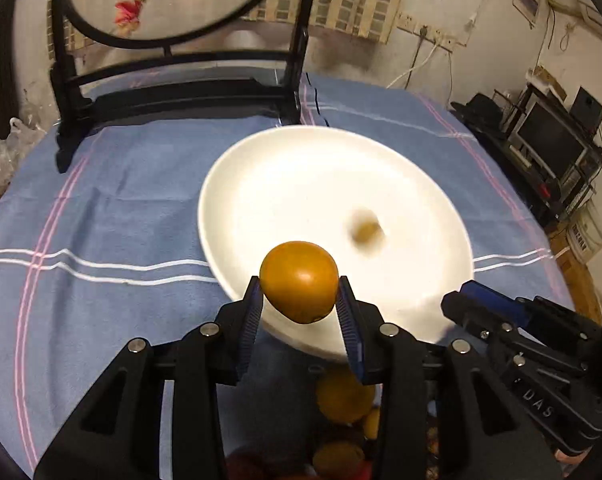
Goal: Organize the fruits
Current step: 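Carry both fruits to the white plate and open both tools to release them, then grasp a large orange with the right tool while the left tool grasps a dark red plum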
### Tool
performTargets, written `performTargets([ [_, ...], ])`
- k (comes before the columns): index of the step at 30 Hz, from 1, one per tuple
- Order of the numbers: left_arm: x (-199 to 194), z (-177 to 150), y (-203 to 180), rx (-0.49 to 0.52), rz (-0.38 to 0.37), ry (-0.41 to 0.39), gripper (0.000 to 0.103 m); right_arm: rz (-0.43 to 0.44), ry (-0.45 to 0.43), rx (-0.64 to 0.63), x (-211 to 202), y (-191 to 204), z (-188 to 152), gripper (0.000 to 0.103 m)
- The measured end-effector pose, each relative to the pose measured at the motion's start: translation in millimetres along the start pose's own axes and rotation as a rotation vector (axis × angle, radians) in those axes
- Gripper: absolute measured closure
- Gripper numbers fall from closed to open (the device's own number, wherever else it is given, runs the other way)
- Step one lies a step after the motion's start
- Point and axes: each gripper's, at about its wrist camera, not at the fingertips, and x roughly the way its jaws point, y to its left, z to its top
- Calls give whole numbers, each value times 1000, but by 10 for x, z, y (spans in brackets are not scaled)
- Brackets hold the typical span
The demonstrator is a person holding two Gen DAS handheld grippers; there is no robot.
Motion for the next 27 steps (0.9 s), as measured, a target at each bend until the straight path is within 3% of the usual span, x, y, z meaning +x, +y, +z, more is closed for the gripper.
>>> performTargets([
  [2,67,-12,14,1,-3,14,66,29,9,22,49,-45,12,77],
  [3,69,-11,25,-13,-21,14,65,46,13,41,52,-80,12,70],
  [5,21,-29,44,-24,-24,-2,34,80,26,72,34,-135,-6,54],
  [7,-106,-30,14,-7,-5,-53,32,93,5,94,-37,-162,-39,44],
  [11,-322,-57,-71,34,-6,-99,27,78,-11,76,-128,-113,-95,43],
  [18,-638,-326,24,30,54,-130,18,24,-57,20,-360,-78,-192,42],
  [23,-800,-614,183,2,80,-159,13,22,-48,10,-631,-80,-536,42],
  [27,-806,-812,305,-20,95,-138,12,9,-47,-41,-899,-55,-897,42],
])
